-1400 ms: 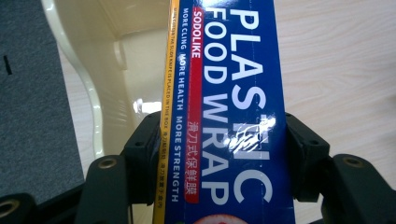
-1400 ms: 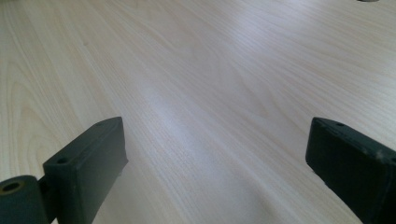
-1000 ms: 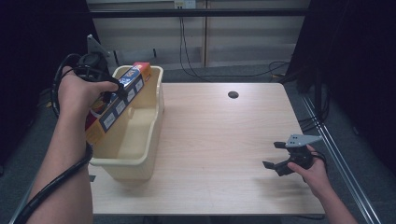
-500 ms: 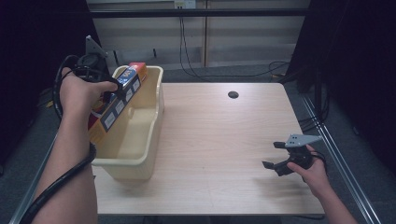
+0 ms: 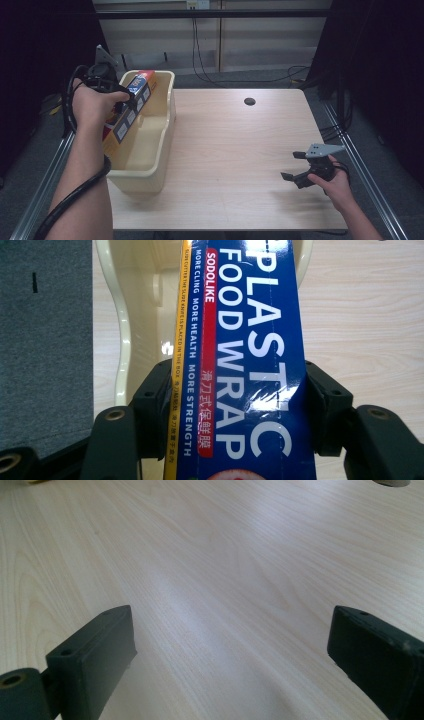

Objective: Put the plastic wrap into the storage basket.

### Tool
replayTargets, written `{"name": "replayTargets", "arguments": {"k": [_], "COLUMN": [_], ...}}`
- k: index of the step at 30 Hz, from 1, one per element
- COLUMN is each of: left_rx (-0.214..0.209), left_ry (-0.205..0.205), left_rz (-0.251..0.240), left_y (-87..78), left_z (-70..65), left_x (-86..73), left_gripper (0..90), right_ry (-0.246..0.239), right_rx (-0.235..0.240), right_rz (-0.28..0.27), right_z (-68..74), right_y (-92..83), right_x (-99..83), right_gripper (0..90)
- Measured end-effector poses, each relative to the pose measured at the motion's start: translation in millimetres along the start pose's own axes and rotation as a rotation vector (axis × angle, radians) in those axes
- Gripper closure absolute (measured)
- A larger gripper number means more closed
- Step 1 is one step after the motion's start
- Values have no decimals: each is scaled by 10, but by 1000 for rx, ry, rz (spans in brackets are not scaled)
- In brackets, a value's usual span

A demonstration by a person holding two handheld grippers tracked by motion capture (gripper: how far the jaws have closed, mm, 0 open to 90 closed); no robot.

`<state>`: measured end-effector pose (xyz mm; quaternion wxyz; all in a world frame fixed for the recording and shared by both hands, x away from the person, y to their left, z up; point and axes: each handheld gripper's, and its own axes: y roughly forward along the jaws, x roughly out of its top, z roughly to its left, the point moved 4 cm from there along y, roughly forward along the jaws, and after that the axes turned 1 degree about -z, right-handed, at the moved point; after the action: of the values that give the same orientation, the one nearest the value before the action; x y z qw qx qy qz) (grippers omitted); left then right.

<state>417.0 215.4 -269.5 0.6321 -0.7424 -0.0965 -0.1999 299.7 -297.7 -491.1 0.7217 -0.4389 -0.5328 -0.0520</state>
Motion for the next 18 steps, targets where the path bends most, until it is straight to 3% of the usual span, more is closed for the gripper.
{"name": "replayTargets", "arguments": {"k": [9, 18], "left_rx": [15, 0], "left_ry": [-8, -16], "left_rz": [11, 32], "left_y": [139, 306], "left_z": [-21, -54], "left_x": [-25, -57], "left_gripper": [405, 405], "right_ry": [-3, 1], "right_rx": [11, 6], "right_rz": [-1, 1], "right_z": [17, 15], "right_y": [16, 12], "right_x": [9, 9], "right_gripper": [49, 49]}}
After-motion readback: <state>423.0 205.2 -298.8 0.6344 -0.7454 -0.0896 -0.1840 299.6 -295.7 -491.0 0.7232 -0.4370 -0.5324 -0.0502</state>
